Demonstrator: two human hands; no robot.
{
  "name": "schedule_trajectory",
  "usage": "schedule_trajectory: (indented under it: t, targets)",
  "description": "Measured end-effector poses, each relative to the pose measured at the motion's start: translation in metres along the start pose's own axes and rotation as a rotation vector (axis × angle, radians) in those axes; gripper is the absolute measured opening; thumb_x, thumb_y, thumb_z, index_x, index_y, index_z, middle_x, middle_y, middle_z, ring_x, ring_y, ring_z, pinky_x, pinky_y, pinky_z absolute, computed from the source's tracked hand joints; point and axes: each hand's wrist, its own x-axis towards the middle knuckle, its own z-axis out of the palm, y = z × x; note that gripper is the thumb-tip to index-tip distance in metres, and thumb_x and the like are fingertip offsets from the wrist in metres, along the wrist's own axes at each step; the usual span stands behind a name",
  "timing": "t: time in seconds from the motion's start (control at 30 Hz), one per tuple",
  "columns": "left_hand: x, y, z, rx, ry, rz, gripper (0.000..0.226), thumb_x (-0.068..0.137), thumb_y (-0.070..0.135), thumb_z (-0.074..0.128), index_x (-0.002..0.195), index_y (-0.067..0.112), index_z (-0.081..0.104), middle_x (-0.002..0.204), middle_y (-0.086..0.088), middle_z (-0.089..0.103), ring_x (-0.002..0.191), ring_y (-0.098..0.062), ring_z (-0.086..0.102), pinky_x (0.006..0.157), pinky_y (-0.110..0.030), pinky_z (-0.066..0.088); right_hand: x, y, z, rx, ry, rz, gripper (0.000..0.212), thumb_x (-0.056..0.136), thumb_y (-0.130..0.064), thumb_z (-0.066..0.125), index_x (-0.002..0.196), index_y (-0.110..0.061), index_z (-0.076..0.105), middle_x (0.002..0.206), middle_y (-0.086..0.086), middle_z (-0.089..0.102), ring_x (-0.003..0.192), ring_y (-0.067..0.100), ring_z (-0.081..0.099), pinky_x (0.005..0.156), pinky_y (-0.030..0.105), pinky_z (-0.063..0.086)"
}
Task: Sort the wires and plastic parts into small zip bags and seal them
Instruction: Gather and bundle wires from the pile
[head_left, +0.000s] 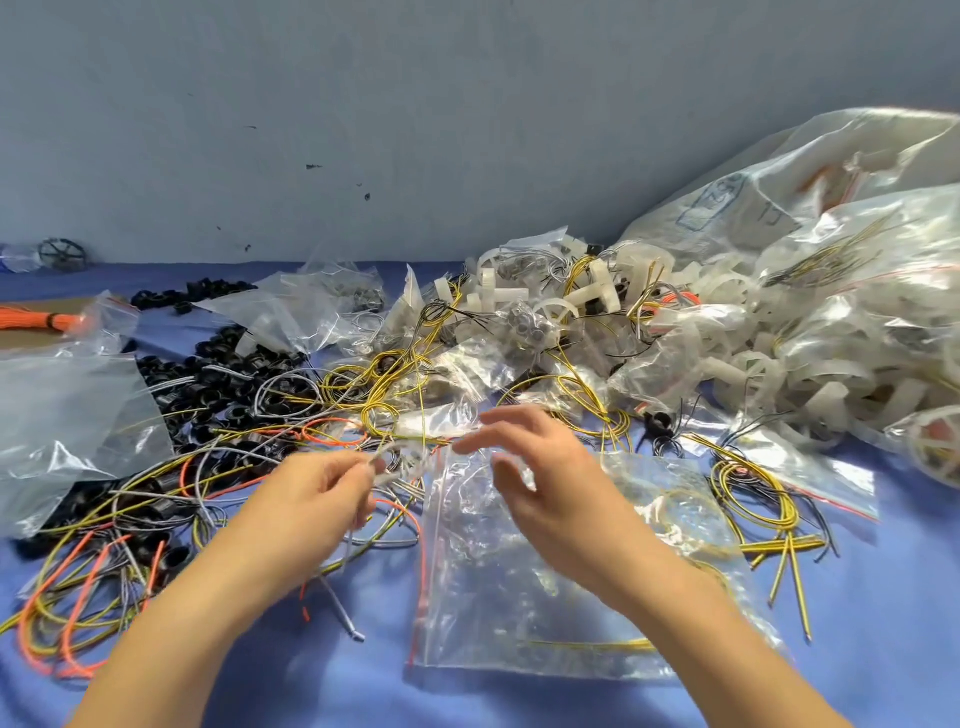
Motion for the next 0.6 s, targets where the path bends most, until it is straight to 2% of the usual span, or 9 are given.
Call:
schedule_trajectory:
  t: [0.07,0.13,0.23,0.3,0.43,0.53,0.6]
  targets:
    - [-0.01,-0.007,-0.001,0.066,-0.114,-0.027,0.026,0.098,0.012,0.047,0.09,-0.001,0.069,0.059,0.0,0.057,0.052,-0.01,0.044,0.059,-0.03,0.036,0.0,-0.001,0.006,-0.189,-0.079,-0.071,0.048,0.09,0.0,0.048,0.119,-0.034,0.064,0.136,-0.005,0.05,0.121,0.02,0.046,0.101,0.036,0.038]
    - [-0.021,-0.005,0.0,-0.001,-0.209,-0.023,0.025,0.099,0.01,0.048,0.087,0.006,0.07,0.061,0.002,0.059,0.053,-0.007,0.049,0.052,-0.021,0.039,0.002,-0.002,0.01,-0.288,-0.129,-0.075,0.055,0.088,0.0,0.046,0.126,-0.038,0.058,0.144,-0.006,0.043,0.128,0.021,0.039,0.105,0.036,0.032]
    - [-0.033,0.008,0.006,-0.162,-0.384,-0.029,0.028,0.099,0.012,0.05,0.084,0.016,0.074,0.066,0.003,0.062,0.06,-0.007,0.056,0.053,-0.016,0.042,0.007,-0.003,0.014,-0.366,-0.186,-0.089,0.062,0.085,-0.002,0.051,0.132,-0.043,0.051,0.151,-0.008,0.035,0.135,0.019,0.031,0.107,0.035,0.025]
    - [-0.037,0.016,0.009,-0.201,-0.505,-0.028,0.025,0.1,0.015,0.05,0.09,0.01,0.072,0.069,0.005,0.063,0.064,-0.008,0.056,0.056,-0.017,0.044,0.01,-0.003,0.015,-0.391,-0.215,-0.109,0.064,0.083,-0.002,0.054,0.13,-0.046,0.052,0.152,-0.008,0.032,0.137,0.018,0.027,0.108,0.035,0.022]
    - [-0.035,0.024,0.017,-0.137,-0.559,-0.026,0.026,0.097,0.019,0.054,0.082,0.003,0.068,0.071,-0.002,0.064,0.067,-0.013,0.057,0.062,-0.026,0.047,0.01,-0.008,0.011,-0.323,-0.203,-0.159,0.041,0.085,-0.005,0.051,0.106,-0.037,0.064,0.148,-0.007,0.039,0.136,0.019,0.032,0.106,0.035,0.026]
    - [-0.028,0.033,0.028,-0.224,-0.53,-0.103,0.022,0.091,0.007,0.057,0.076,0.001,0.071,0.068,-0.007,0.066,0.058,-0.013,0.058,0.055,-0.022,0.048,0.008,-0.012,0.011,-0.266,-0.151,-0.147,0.021,0.083,-0.011,0.055,0.093,-0.026,0.065,0.141,-0.004,0.048,0.129,0.023,0.041,0.101,0.038,0.033]
    - [-0.025,0.041,0.035,-0.214,-0.528,-0.135,0.023,0.086,-0.001,0.057,0.07,0.006,0.072,0.065,-0.005,0.066,0.053,-0.009,0.057,0.052,-0.017,0.045,0.007,-0.016,0.013,-0.193,-0.086,-0.124,0.018,0.083,-0.009,0.054,0.089,-0.021,0.065,0.134,-0.002,0.053,0.122,0.026,0.046,0.098,0.042,0.037]
